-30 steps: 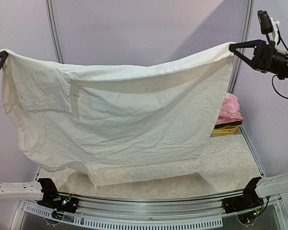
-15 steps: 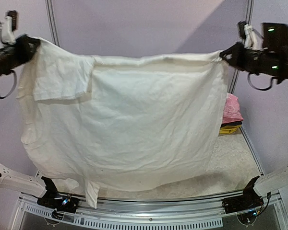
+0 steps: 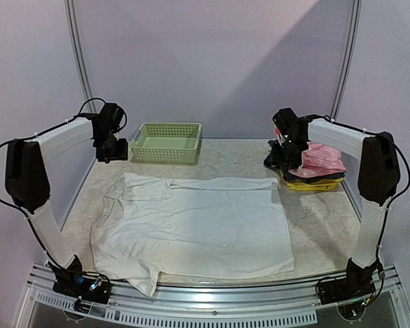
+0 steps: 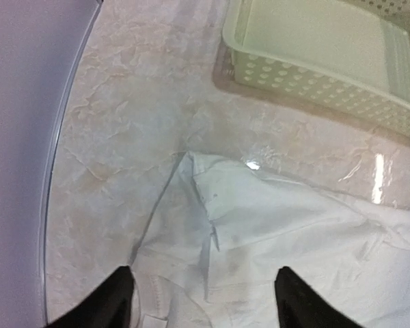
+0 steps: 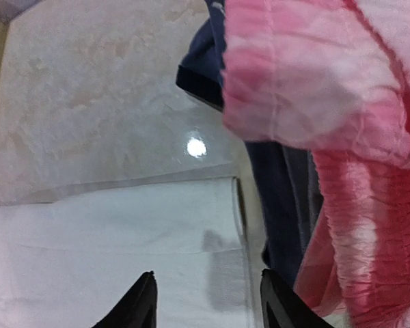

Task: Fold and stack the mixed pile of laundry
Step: Turn over the flattened T-shirt at the center of the board, then adjust the flattened T-shirt at the center of the board.

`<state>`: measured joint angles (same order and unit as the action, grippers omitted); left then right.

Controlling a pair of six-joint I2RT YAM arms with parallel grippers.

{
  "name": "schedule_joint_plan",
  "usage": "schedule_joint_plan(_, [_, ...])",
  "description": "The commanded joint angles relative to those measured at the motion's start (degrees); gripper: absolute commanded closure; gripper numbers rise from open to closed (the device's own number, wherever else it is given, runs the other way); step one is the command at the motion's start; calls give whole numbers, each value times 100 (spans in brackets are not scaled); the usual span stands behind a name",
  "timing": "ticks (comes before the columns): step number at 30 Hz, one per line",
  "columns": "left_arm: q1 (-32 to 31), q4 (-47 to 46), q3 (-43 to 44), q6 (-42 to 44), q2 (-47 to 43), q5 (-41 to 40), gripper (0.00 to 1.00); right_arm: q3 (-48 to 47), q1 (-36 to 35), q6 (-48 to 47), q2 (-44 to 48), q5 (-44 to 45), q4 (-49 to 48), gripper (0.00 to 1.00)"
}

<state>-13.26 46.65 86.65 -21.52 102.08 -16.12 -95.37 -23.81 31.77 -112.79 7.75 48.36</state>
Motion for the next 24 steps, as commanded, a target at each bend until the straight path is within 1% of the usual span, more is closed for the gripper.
schedule_joint_plan(1, [-40,-702,-185,22,-515,250,18,-327,-36,-69,49,-488,-509,39])
schedule_joint_plan(3, [-56,-707,-392,-15,-663,71,15,-303,-42,-112,93,-600,-560,36])
schedule_joint_plan(5, [-103,-777,-709,-122,-821,-95,16,-237,-67,-163,138,-708,-624,34])
schedule_joint_plan(8, [-138,-1105,-1342,-334,-1027,-93,24,-70,-211,-227,214,-707,-732,33])
schedule_joint_plan(11, [-147,-1641,-2026,-519,-1195,41,30,209,-388,-314,303,-713,-1000,33])
schedule_joint_plan(12, [-150,-1807,-2232,-579,-1229,70,32,291,-440,-352,317,-900,-1073,33])
schedule_joint_plan(15, [-151,-2214,-2748,-698,-1287,319,37,636,-522,-384,319,-1028,-1331,33])
schedule_joint_plan(19, [-160,-2528,-3112,-812,-1143,704,47,1136,-536,-296,365,-1043,-1725,34])
schedule_joint_plan(24, [-189,-2741,-3296,-841,-872,821,53,1439,-537,-294,337,-1093,-1940,34])
